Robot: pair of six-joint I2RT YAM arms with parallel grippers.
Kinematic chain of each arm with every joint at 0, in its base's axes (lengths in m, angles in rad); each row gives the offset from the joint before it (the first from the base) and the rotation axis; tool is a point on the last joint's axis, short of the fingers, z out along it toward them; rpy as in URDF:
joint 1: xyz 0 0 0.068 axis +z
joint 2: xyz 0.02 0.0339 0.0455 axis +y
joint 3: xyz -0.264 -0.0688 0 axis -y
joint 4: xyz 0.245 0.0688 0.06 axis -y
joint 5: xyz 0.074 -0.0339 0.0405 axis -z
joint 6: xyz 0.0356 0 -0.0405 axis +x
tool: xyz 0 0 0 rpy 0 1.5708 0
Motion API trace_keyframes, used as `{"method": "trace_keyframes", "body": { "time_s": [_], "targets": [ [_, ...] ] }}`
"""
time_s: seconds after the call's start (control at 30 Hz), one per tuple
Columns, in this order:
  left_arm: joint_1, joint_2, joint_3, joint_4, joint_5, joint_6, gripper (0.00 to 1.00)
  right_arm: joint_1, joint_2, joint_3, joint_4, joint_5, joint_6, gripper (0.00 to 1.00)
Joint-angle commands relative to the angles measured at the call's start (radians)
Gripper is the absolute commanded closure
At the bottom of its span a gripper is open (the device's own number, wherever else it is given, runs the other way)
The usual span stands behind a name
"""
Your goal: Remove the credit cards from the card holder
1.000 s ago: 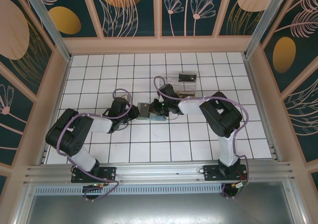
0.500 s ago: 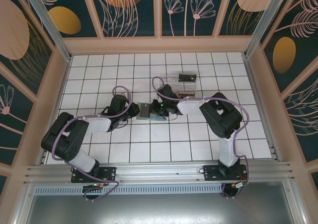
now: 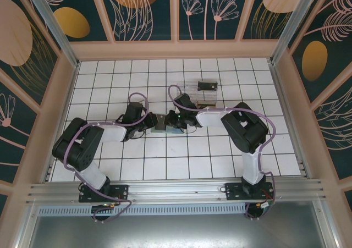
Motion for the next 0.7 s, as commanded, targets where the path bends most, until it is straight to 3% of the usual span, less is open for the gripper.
{"method": "trace_keyframes", "body": {
  "time_s": [0.0,0.33,0.67],
  "targets": [
    [0.002,0.021,-0.015,-0.024,-0.006,0.014,0.9,0.0,-0.021,-0.002,-0.024,0.034,-0.009,0.79],
    [0.0,0.035,-0.024,-0.087,-0.065,0.034,0.92,-0.009,-0.023,0.001,-0.026,0.023,-0.003,0.75],
    [-0.008,0.027,-0.038,-0.055,-0.056,0.027,0.91,-0.023,0.003,-0.021,0.069,-0.075,0.038,0.81]
  ]
}}
